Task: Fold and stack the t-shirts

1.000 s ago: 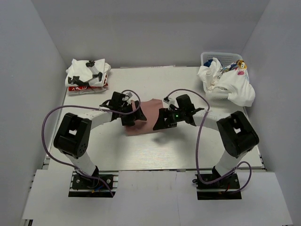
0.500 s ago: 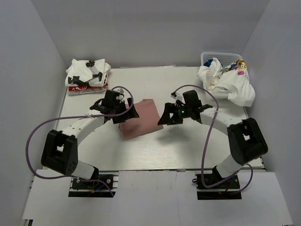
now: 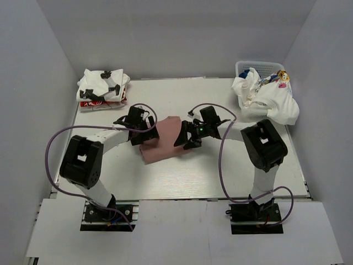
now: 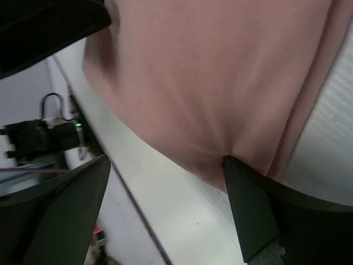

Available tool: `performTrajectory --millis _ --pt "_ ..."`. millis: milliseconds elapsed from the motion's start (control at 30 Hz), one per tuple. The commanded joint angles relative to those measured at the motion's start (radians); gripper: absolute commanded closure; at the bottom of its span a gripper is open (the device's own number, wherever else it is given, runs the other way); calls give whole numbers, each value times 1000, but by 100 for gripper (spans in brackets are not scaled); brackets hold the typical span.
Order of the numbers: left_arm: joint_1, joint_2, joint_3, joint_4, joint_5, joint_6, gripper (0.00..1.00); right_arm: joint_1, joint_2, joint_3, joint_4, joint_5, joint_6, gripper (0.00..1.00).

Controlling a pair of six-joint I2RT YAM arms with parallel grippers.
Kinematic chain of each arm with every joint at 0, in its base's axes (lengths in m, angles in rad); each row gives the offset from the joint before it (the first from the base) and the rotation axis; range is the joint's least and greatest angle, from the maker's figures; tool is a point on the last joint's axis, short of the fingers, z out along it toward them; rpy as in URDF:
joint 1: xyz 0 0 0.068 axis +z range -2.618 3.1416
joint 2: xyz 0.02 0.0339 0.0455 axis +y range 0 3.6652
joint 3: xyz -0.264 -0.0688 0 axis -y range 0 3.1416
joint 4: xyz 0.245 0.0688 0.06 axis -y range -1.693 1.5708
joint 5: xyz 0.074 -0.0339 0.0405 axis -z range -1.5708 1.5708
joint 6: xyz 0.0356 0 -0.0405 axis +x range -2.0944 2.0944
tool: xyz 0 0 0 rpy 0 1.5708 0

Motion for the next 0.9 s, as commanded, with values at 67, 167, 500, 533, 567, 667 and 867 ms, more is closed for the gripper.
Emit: performTrajectory --millis 67,167,500,533,567,667,867 --pt "32 37 -25 -17 -120 -27 0 -42 49 -15 45 -31 46 10" --pt "53 10 -37 -8 -95 -27 0 -48 7 -18 -8 27 11 10" --pt "53 -194 -23 -37 -121 -26 0 -1 -302 -61 -53 176 -98 10" --pt "53 -194 -34 -37 -135 -26 0 2 -319 -92 -53 188 -101 10" --pt "53 -194 -34 -46 -135 -36 0 2 -363 -98 -60 194 -112 10" --pt "53 -156 -34 -68 -155 -47 0 2 -424 -121 -83 254 -118 10" --pt "53 -101 -76 -11 -124 -58 0 -4 -480 -144 -123 337 -141 10"
